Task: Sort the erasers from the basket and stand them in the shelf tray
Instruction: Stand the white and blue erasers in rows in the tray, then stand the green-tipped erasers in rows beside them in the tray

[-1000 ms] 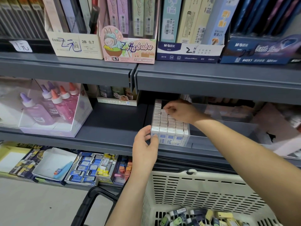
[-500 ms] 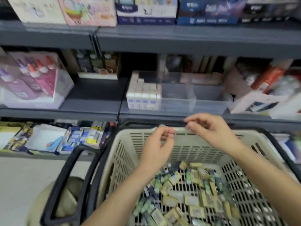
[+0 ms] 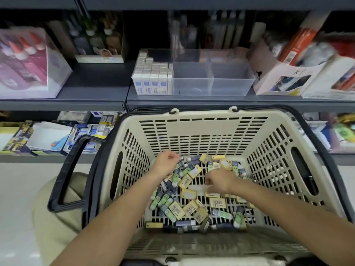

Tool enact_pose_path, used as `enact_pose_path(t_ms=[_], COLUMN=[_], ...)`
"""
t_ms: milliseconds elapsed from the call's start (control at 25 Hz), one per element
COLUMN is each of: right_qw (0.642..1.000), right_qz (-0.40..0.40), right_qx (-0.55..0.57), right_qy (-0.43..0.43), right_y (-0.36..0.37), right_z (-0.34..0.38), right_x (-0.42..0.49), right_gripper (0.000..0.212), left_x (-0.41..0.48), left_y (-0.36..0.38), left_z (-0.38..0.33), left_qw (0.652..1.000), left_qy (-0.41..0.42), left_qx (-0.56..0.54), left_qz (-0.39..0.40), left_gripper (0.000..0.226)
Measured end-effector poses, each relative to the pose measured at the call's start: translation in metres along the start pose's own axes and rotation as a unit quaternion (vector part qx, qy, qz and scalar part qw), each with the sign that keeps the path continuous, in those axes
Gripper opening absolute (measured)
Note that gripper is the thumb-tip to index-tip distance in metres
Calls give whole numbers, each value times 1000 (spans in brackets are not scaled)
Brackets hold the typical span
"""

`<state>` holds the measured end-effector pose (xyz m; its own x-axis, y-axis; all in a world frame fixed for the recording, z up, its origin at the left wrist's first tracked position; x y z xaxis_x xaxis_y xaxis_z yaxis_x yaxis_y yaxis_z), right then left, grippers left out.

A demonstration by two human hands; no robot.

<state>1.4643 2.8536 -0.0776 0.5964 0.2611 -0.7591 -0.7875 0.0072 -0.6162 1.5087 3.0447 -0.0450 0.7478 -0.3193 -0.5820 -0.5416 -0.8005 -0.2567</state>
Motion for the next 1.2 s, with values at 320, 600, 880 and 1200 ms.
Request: enact_pose_path(t_ms=[320, 600, 880, 1200], right_qw=[983, 986, 930, 975], right_qz=[-143, -114, -185, -98], right_qx=[-22, -82, 300, -28], right_qy=[-114, -91, -104, -199], right_y=[0, -14, -16, 7], right_z=[49, 59, 57, 80], right_x=[28, 60, 49, 60], right_gripper=[40, 27, 5, 36], left_x=[8, 17, 17, 19], left_y=[-1, -15, -10, -27], left_z=[13, 30, 34, 43], left_qw=[998, 992, 955, 930], left_qy=[-53, -115, -116, -143], left_qx=[-42, -48, -270, -333], left_qz=[15, -20, 39, -65], left_gripper=[21, 15, 47, 4])
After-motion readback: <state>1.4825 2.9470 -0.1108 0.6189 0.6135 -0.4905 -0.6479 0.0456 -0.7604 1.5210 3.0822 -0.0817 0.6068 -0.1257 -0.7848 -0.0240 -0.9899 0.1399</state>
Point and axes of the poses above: each hand's wrist, its own x-axis towards the middle knuckle, its own y-axis out of the palm, z = x × y, the point moved 1 cm from there along x, towards the middle knuckle, and after that the axes turned 13 degrees about z, right-handed, at the moved point
